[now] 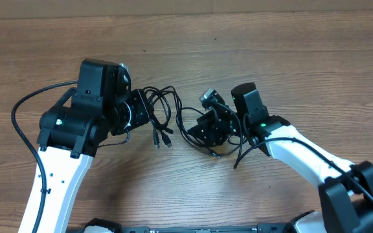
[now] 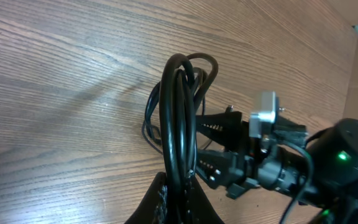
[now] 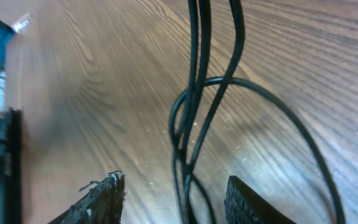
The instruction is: Untangle cables
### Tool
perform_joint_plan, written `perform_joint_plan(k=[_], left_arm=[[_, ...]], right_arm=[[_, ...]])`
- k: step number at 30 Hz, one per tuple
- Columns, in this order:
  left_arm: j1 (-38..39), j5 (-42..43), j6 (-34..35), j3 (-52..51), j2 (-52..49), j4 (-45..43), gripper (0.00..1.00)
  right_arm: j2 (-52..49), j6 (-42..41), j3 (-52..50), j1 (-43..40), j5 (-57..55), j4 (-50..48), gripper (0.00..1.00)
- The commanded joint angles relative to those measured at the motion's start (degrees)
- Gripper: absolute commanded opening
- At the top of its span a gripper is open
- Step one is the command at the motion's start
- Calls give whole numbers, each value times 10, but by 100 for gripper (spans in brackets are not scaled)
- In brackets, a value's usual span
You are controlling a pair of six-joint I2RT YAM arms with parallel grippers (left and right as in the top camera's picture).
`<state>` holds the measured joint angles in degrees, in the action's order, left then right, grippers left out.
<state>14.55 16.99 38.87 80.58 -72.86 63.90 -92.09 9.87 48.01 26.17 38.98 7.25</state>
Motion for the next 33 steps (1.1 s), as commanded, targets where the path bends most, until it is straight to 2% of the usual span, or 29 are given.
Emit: perform_joint_plan(k=[1, 7, 11, 18, 25, 27, 29, 33], left_arm=[[2, 11, 3, 6, -10, 1, 4], [2, 11, 12, 6, -14, -1, 4], [2, 10, 36, 6, -14, -1, 4], [2, 11, 83, 6, -14, -2, 4], [2, 38, 89, 6, -14, -2, 4], [2, 45, 92, 6, -14, -2, 4], [2, 52, 96, 6, -14, -3, 4], [2, 56, 96, 6, -14, -2, 4]], right_arm=[[-14, 57, 7, 5, -6, -15, 51], [-35, 87, 7, 6, -8, -21, 62], [-53, 102, 7, 16, -8, -28, 63], [-69, 130, 7, 37, -16, -47, 63], [-70, 130, 7, 40, -38, -52, 48], [-70, 130, 7, 40, -45, -52, 50], [-70, 132, 7, 40, -53, -53, 59], [-70, 132, 7, 40, -67, -57, 58]])
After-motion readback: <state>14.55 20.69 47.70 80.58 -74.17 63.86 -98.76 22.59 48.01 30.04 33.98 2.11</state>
